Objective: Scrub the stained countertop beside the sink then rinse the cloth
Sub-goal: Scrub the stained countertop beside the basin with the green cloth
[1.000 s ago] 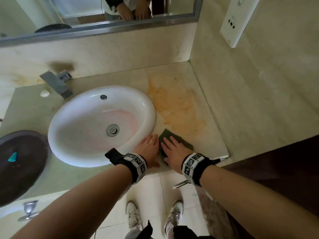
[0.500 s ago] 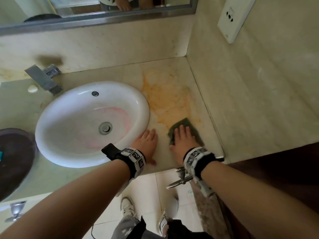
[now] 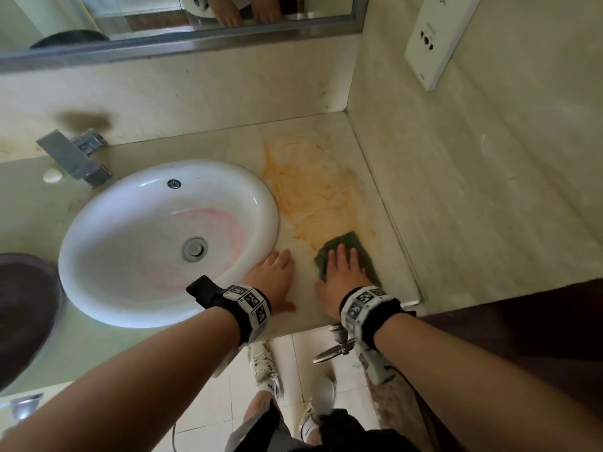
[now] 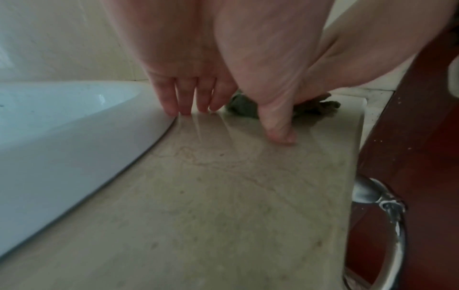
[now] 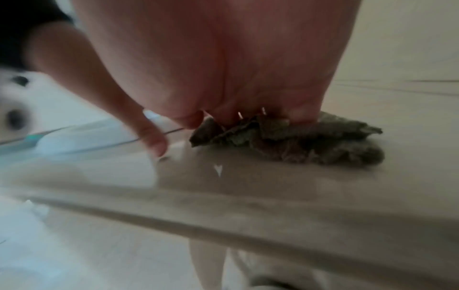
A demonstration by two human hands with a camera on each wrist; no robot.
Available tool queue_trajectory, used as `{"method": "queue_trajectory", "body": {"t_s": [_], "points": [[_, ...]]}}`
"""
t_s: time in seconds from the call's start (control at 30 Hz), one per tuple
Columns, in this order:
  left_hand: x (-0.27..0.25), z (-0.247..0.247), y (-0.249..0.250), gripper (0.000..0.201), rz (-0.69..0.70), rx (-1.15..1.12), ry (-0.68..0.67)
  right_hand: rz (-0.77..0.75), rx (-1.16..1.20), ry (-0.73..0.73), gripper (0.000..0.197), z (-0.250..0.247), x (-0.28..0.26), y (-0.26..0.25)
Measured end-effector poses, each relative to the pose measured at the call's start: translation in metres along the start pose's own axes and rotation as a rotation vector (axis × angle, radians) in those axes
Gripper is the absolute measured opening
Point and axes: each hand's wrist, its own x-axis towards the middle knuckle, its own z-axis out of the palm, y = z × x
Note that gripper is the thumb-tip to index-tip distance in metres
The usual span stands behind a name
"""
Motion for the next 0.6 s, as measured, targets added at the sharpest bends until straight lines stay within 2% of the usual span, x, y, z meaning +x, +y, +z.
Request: {"method": "queue_trajectory", "body": {"t_s": [0.1,0.17,0.23,0.3,0.37,0.43,0.5,0.6], "points": [[0.003,0.000,-0.002,0.091,0.007,-0.018,0.072,-0.188,-0.066,-0.053,0.075,0.010,-0.002,-0.036],[0.004,-0.001,-0.005,0.088,0.014,-0.019,0.074,-0.212,-0.068,-0.072,0.072,0.011,0.001,-0.040],[0.005,0.000,-0.008,0.102,0.017,0.002,0.030,-0.182,-0.075,-0.067,0.068,0.005,0.007,-0.027],[0.006,0.001,-0.010,0.112,0.014,0.018,0.000,-0.054,-0.027,-0.025,0.067,-0.004,0.016,0.000],[0.007,0.001,-0.010,0.112,0.020,0.018,0.009,0.093,0.010,0.000,0.069,-0.014,0.025,0.023],[0.008,0.000,-0.011,0.110,0.035,0.020,0.008,0.166,0.014,0.006,0.070,-0.021,0.027,0.032],[0.009,0.000,-0.012,0.109,0.038,0.026,0.012,0.168,0.024,0.001,0.069,-0.022,0.028,0.023],[0.011,-0.003,-0.011,0.109,0.038,0.037,0.010,0.040,-0.012,-0.022,0.069,-0.013,0.025,-0.010]]}}
